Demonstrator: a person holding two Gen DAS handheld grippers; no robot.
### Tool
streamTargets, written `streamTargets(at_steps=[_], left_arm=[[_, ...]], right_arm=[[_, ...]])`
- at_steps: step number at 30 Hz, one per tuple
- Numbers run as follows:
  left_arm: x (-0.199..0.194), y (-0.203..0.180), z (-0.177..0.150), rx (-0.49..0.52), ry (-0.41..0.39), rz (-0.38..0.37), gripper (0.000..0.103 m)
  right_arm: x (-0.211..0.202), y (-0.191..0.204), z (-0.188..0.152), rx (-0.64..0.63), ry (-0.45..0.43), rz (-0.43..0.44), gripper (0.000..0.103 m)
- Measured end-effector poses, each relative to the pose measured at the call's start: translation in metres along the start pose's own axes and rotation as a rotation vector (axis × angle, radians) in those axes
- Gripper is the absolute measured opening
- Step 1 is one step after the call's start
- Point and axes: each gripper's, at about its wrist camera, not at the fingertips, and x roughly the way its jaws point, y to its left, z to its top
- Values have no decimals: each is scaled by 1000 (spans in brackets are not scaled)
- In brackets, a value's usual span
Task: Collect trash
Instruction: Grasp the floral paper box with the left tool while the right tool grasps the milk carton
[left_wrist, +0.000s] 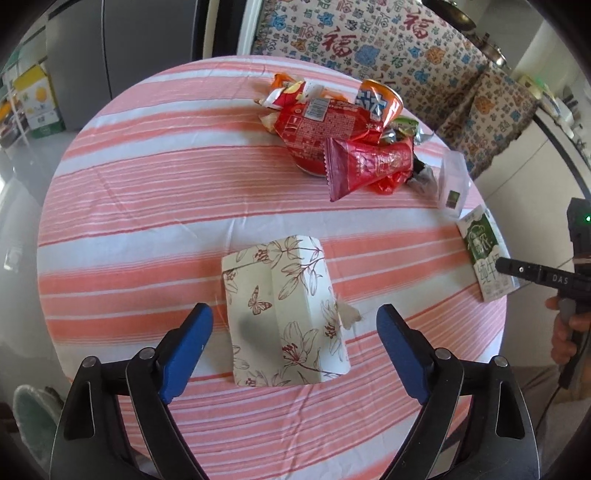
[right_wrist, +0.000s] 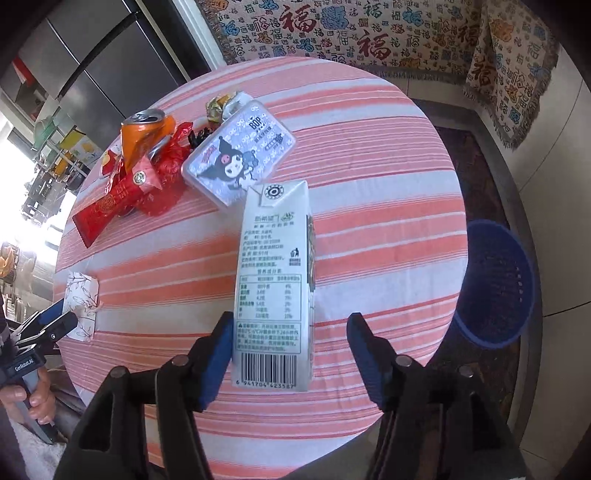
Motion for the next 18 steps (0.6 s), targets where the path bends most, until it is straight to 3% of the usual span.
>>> streamTargets(at_steps=[4, 11, 13, 14, 15, 16, 18], left_arm=[[4, 0, 7, 6, 39, 12, 92], [30, -6, 11, 33, 128, 144, 92], [31, -1, 11, 9, 139, 120, 86], [31, 1, 13, -1, 139, 97, 72], [29, 2, 13, 1, 131, 101, 71], [27, 3, 14, 1, 124, 107, 71], [23, 4, 13, -3, 112, 96, 69]], right_arm=[[-1, 6, 15, -14, 25, -17, 63], [10, 28, 31, -93, 110, -84, 63], [9, 29, 31, -99, 113, -80, 63], [8, 30, 30, -108, 113, -76, 62], [7, 32, 29, -118, 111, -74, 55], [5, 32, 29, -119, 102, -73, 40], [-1, 32, 27, -116, 88, -58, 39]])
